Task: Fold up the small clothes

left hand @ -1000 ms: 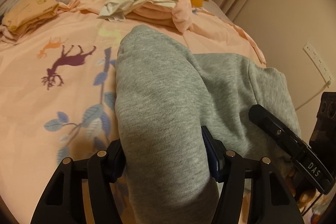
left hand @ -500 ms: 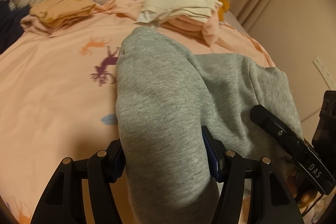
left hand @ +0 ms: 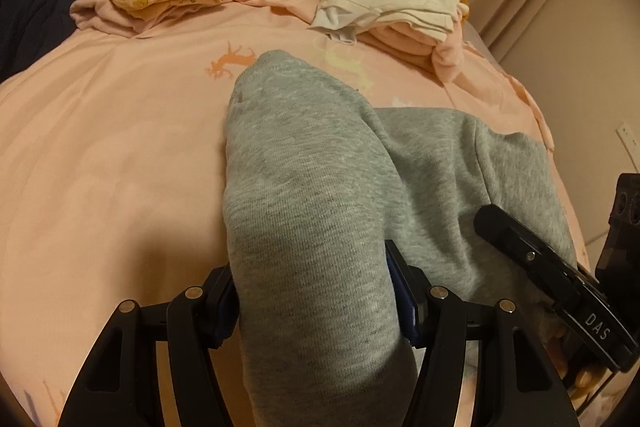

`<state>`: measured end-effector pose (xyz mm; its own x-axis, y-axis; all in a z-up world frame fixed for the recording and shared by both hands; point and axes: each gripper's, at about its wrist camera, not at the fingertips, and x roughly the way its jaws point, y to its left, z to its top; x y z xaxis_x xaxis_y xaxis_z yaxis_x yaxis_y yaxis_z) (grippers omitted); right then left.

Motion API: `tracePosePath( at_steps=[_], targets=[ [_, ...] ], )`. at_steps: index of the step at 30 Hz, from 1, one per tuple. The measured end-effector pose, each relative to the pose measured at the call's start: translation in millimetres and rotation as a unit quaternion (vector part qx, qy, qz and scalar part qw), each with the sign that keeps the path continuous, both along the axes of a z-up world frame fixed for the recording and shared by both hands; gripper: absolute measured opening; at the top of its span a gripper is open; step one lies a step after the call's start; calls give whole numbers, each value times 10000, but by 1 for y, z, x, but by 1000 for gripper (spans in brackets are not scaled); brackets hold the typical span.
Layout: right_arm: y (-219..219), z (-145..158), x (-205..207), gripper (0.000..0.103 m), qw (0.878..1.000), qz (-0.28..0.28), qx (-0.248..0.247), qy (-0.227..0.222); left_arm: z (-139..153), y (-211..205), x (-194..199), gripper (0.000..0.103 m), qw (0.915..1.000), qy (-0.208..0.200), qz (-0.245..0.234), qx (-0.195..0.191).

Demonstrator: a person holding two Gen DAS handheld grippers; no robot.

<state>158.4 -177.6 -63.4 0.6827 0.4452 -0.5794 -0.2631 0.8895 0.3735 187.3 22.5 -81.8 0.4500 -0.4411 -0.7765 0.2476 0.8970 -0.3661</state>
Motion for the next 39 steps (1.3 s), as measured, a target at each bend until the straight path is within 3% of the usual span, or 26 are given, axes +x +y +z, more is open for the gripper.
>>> tracePosePath(
  at_steps=[11,21,26,30,33,35,37,39],
  targets=[
    [-22,-21,-2,31,9975,-247,253,619,-1,-1,-6,62,9997,-45,-22,245],
    [-50,-42,-13,48,9878,-633,791,1183,-3,7,-20,63,9993,-78,-5,364],
    [-57,-35,-29,53,9887,-851,618,1064,0,13,-32,64,9989,-137,17,443],
    [-58,-11,-40,54,9930,-1018,208,560,4,16,-47,64,9981,-247,42,563],
    [-51,7,-40,54,9957,-914,-1,148,6,15,-57,64,9971,-326,36,686],
    [-44,10,-32,45,9970,-767,-36,86,6,13,-61,64,9960,-399,27,795],
    [-36,6,-22,27,9979,-626,-44,169,5,11,-62,64,9951,-431,0,886],
    [-27,-4,-9,25,9973,-577,-196,410,3,11,-61,64,9953,-401,-19,881]
  ],
)
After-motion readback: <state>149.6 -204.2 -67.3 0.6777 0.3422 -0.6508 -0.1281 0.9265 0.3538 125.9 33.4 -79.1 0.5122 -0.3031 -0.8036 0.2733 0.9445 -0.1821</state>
